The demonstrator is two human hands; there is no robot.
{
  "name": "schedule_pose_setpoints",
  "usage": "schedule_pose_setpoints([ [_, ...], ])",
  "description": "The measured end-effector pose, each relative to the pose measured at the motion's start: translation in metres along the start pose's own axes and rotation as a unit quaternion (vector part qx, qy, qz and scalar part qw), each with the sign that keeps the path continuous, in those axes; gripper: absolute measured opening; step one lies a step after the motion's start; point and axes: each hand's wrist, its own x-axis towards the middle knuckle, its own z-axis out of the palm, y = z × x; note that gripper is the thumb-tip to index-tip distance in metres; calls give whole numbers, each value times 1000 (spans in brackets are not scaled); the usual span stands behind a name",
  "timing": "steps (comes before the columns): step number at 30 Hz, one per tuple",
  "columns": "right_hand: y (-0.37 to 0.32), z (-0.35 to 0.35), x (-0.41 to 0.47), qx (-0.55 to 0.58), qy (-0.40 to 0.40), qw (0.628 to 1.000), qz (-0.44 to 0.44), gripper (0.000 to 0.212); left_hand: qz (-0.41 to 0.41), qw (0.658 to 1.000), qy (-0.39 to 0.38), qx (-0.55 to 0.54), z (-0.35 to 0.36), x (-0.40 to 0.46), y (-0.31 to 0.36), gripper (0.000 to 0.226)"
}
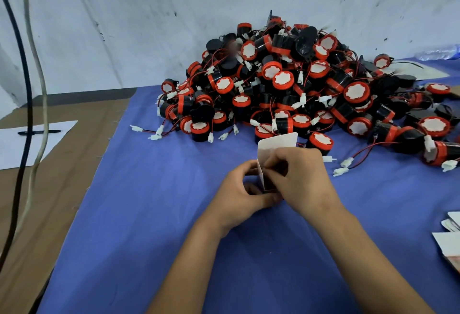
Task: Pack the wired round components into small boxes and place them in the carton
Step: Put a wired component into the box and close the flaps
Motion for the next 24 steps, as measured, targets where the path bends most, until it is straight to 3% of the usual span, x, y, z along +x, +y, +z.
schedule_pose_setpoints([
  [6,5,0,-3,-82,-133,982,-108,21,9,999,48,3,-1,2,-3,54],
  [9,11,2,-12,-175,-144,961,-157,28,9,998,55,-3,-7,2,-3,53],
  [13,15,7,-15,-207,-138,956,-155,31,19,999,50,4,-7,1,-3,55],
  [15,13,8,-15,-145,-63,976,-148,19,18,999,48,3,-10,1,-2,53],
  [17,17,9,-12,-63,110,983,-136,10,0,999,47,7,-17,3,-4,53],
  [19,25,7,-8,13,218,975,-41,10,-13,999,33,11,-25,1,-4,56],
  [20,29,8,-5,75,205,975,28,10,-16,999,25,12,-28,0,-4,57],
  [22,37,14,-3,234,77,957,153,10,-22,1000,7,0,-33,-1,-5,56],
  [24,41,21,-3,300,-35,936,183,11,-42,994,-22,-93,-37,-1,-4,49],
])
